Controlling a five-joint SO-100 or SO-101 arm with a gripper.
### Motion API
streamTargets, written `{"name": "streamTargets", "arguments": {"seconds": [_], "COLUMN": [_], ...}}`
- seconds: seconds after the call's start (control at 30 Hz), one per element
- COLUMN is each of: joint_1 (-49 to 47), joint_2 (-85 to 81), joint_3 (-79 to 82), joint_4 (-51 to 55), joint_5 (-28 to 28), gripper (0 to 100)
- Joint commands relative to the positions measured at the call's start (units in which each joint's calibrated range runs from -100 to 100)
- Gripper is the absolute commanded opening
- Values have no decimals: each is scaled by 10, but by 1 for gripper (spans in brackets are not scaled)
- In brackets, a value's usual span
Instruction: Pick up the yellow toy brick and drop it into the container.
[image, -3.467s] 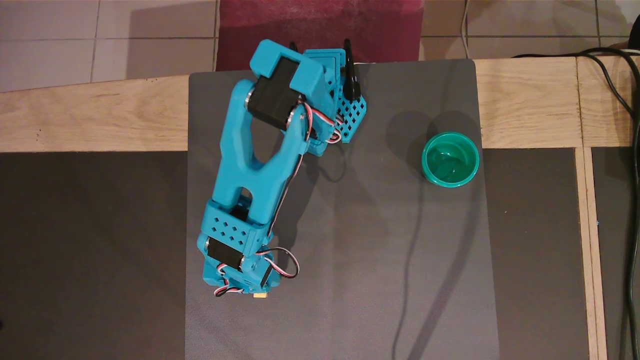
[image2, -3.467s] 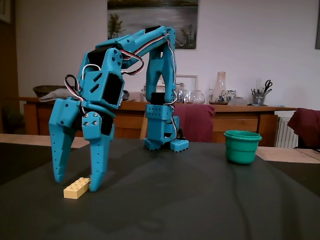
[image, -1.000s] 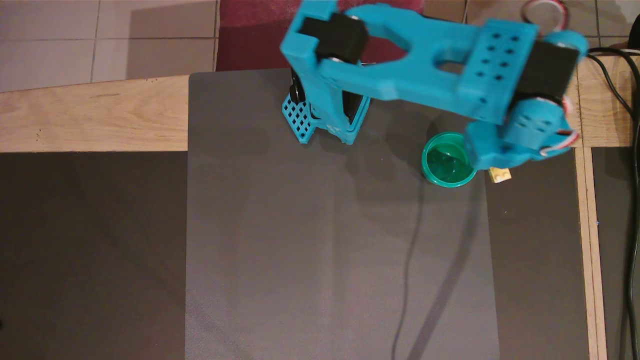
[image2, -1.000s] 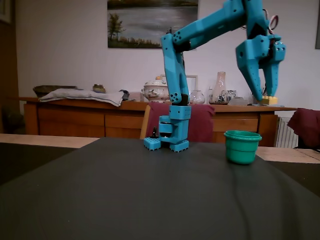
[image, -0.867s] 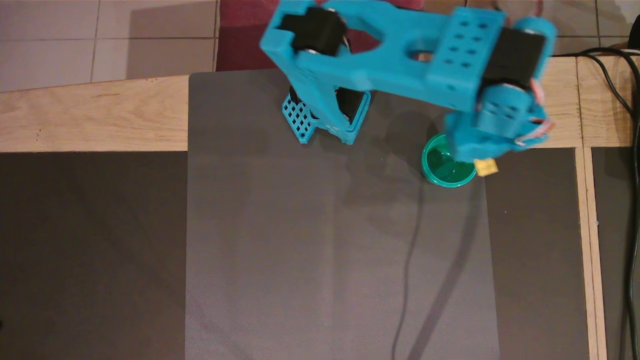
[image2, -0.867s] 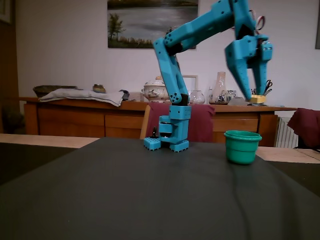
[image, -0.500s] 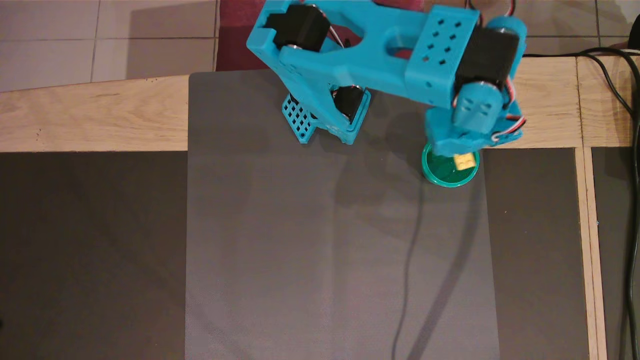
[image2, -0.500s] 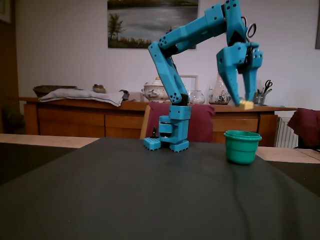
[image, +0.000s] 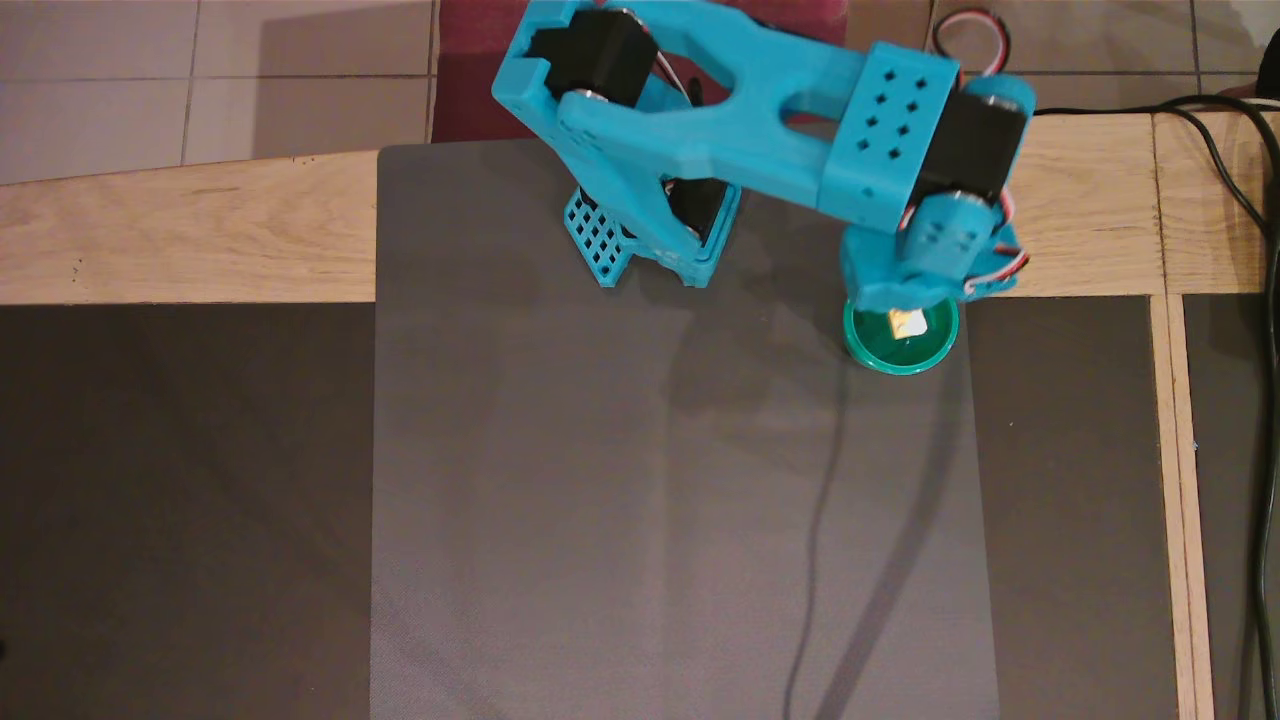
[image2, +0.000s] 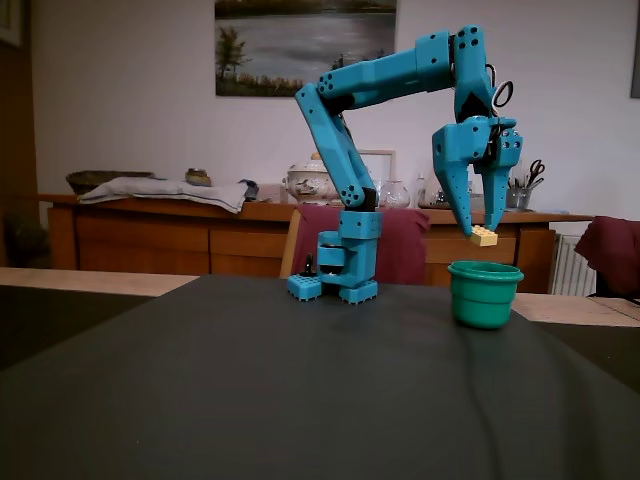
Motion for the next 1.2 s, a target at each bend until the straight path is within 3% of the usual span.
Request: {"name": "streamTargets", "arguments": {"seconds": [0.0,0.9,1.1,1.17], "joint_1": [-23,-28,-28,-28], "joint_2": [-9,-9,-9,-9], "joint_3": [3,8,9,9], "joint_4": [-12,-33,-32,-32], "joint_5": [-11,-10,-2,-3], "gripper": [0,1,18,17]}}
